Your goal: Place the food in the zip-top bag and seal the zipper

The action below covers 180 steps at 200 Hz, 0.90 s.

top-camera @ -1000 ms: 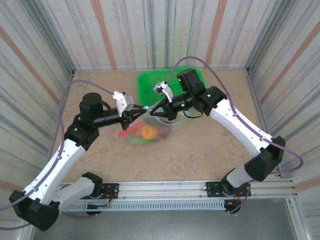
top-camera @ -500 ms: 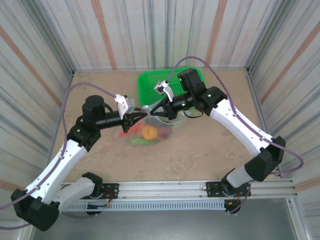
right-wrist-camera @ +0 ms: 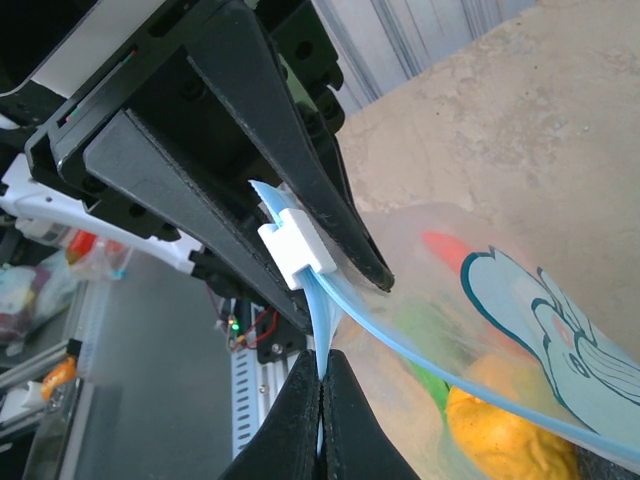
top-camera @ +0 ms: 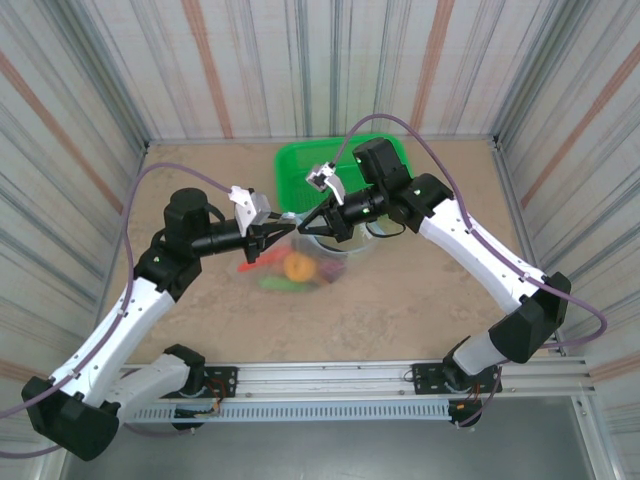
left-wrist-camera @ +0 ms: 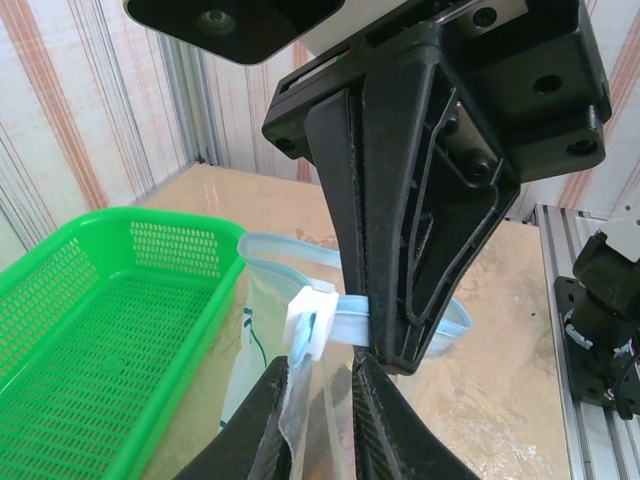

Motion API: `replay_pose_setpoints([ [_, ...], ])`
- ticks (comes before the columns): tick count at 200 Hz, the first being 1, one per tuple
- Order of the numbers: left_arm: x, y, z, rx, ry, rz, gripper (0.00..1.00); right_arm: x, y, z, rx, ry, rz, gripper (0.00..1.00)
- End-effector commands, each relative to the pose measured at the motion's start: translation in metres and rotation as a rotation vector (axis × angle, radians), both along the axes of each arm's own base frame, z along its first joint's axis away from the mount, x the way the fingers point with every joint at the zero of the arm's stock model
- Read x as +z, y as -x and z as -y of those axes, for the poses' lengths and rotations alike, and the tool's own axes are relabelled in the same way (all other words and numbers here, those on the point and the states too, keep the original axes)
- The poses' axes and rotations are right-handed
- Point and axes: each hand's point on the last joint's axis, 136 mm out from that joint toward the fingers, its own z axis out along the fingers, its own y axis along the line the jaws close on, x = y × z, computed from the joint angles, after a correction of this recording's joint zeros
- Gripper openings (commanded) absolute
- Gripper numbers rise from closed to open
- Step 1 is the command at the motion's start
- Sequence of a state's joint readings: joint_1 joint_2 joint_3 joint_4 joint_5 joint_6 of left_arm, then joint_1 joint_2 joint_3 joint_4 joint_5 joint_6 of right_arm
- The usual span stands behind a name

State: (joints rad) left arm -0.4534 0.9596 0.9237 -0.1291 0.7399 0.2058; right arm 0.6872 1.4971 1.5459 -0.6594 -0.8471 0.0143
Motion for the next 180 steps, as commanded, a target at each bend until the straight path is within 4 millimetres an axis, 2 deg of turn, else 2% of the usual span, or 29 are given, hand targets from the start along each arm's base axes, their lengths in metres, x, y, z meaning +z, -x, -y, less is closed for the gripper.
replay_pose_setpoints([
  [1,0.013,0.002,0.0,-0.015,0.013,0.031,0.21,0.003,0.011,-0.003,0.047,-0.019,-0.035,0.0],
  [22,0.014,0.003,0.001,-0.021,0.014,0.033,0.16,0.0,0.011,-0.003,0.046,-0.008,-0.04,0.0],
  [38,0.013,0.005,0.001,-0.027,0.009,0.042,0.0,-0.004,0.009,-0.002,0.036,0.009,-0.037,0.0],
  [53,0.011,0.005,-0.001,-0.02,0.002,0.05,0.0,-0.006,0.0,0.001,-0.003,0.036,-0.015,0.0],
  [67,0.008,0.002,-0.003,0.004,-0.003,0.057,0.0,-0.004,-0.015,0.005,-0.082,0.071,0.051,0.21],
  [90,0.002,0.0,-0.005,0.022,-0.008,0.065,0.0,0.011,-0.033,0.014,-0.15,0.085,0.28,0.25],
  [95,0.001,0.0,-0.004,0.021,-0.009,0.062,0.0,0.011,-0.034,0.016,-0.149,0.094,0.352,0.29],
  [104,-0.001,0.0,-0.004,0.02,-0.011,0.062,0.0,0.011,-0.028,0.019,-0.091,0.101,0.475,0.33],
  [123,-0.005,0.001,-0.004,0.01,-0.01,0.058,0.0,0.02,-0.016,0.021,0.012,0.084,0.64,0.32],
  [141,-0.007,0.002,-0.003,0.003,-0.006,0.057,0.0,0.035,0.002,0.019,0.141,0.012,0.679,0.31],
  [152,-0.008,0.002,-0.003,0.002,-0.004,0.06,0.0,0.038,0.01,0.018,0.218,-0.011,0.703,0.31],
  [180,-0.01,0.002,-0.002,-0.002,-0.001,0.061,0.0,0.038,0.012,0.01,0.306,-0.057,0.694,0.28],
])
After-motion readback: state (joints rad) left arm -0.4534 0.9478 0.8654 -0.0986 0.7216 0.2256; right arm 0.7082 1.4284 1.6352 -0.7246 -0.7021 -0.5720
